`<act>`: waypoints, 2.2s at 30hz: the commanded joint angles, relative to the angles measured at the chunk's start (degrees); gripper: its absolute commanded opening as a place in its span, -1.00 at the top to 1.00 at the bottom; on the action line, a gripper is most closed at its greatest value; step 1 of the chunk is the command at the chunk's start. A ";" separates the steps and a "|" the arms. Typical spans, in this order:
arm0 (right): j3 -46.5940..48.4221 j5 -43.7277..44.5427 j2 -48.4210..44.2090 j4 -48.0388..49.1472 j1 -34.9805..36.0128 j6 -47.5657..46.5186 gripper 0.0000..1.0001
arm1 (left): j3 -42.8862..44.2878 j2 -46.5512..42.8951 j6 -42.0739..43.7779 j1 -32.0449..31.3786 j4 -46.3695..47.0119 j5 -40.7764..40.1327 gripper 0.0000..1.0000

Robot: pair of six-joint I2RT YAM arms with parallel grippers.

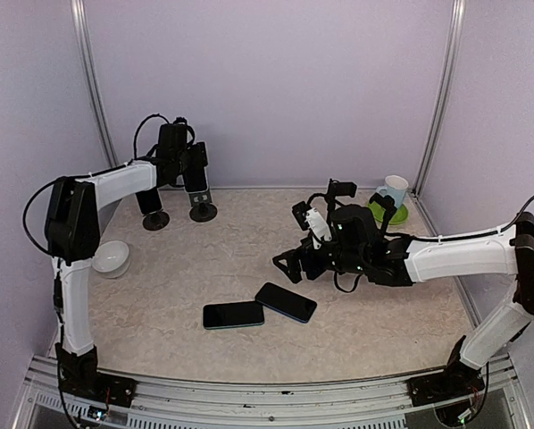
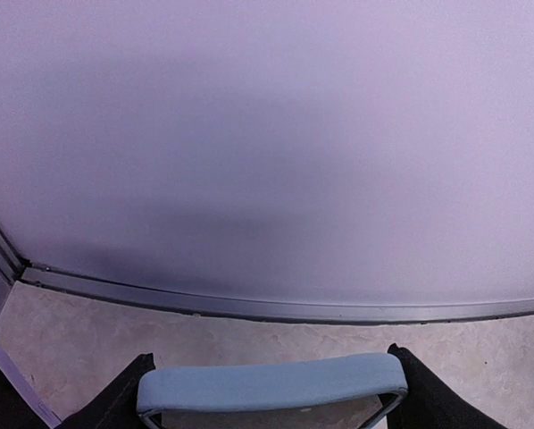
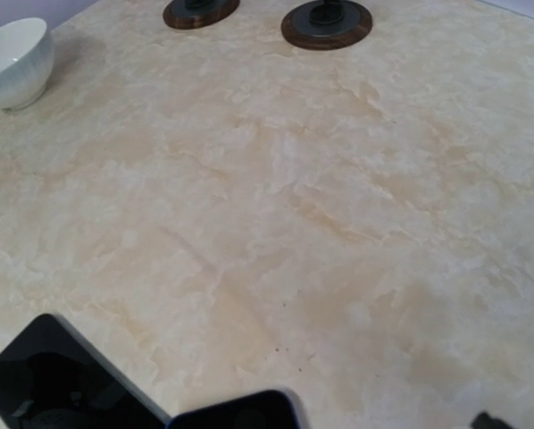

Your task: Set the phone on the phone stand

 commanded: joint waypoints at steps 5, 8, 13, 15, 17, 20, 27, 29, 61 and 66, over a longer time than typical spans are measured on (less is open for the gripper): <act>-0.71 0.98 -1.80 -1.02 -0.51 0.59 -1.00 | 0.88 2.12 -2.29 0.79 4.57 0.98 -0.30; -0.57 0.41 -1.66 -1.07 -0.48 0.72 -1.00 | -0.55 2.24 -2.61 0.85 6.30 1.08 -0.30; -0.34 0.57 -1.28 -1.13 -0.51 0.66 -1.00 | -0.41 3.12 -4.31 1.07 6.45 1.96 -0.30; -0.33 0.56 -1.26 -1.20 -0.48 0.59 -1.00 | -0.56 3.46 -4.95 1.07 6.62 2.44 -0.30; -0.30 0.62 -1.23 -1.26 -0.48 0.57 -1.00 | -0.49 3.88 -5.47 1.07 6.62 2.53 -0.30; -0.27 0.71 -1.30 -1.31 -0.51 0.51 -1.00 | -0.58 4.16 -5.90 1.07 6.54 2.56 -0.29; -0.55 0.63 -1.40 -1.12 -0.50 0.50 -1.00 | -1.48 4.33 -5.58 0.98 6.60 2.22 -0.29; -0.41 0.57 -1.20 -0.96 -0.55 0.71 -1.00 | -1.42 4.53 -5.31 0.98 6.58 2.10 -0.29; 0.39 -0.10 -0.03 -0.81 -0.48 0.77 -1.00 | 1.61 6.79 -1.86 0.55 5.37 0.42 -0.34; 0.59 -0.10 -0.20 -0.94 -0.52 0.71 -1.00 | 2.75 7.37 -1.77 0.46 4.10 -0.33 -0.34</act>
